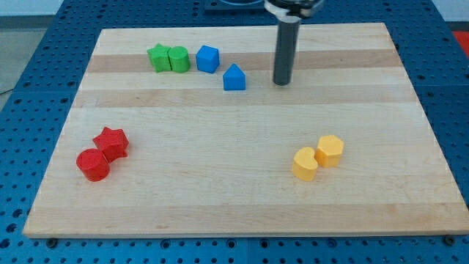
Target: Place the blue blocks vertically
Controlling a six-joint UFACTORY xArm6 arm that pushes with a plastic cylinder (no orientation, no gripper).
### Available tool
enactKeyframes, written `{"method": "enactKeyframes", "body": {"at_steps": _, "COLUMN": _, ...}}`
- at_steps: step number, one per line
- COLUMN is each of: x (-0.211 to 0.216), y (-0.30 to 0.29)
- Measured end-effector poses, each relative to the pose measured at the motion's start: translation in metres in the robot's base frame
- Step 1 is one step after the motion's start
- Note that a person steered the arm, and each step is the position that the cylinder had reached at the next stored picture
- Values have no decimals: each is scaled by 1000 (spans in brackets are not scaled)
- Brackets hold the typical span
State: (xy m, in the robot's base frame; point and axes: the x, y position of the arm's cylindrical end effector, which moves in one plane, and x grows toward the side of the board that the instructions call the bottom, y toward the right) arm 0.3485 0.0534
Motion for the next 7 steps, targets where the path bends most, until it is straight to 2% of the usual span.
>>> {"method": "enactKeyframes", "body": {"at_steps": 2, "x": 0, "y": -104}}
{"method": "enactKeyframes", "body": {"at_steps": 3, "x": 0, "y": -122}}
{"method": "enactKeyframes", "body": {"at_steps": 4, "x": 3, "y": -84}}
{"method": "enactKeyframes", "body": {"at_steps": 5, "x": 43, "y": -72}}
{"method": "enactKeyframes", "body": {"at_steps": 6, "x": 71, "y": -95}}
{"method": "enactKeyframes", "body": {"at_steps": 7, "x": 73, "y": -142}}
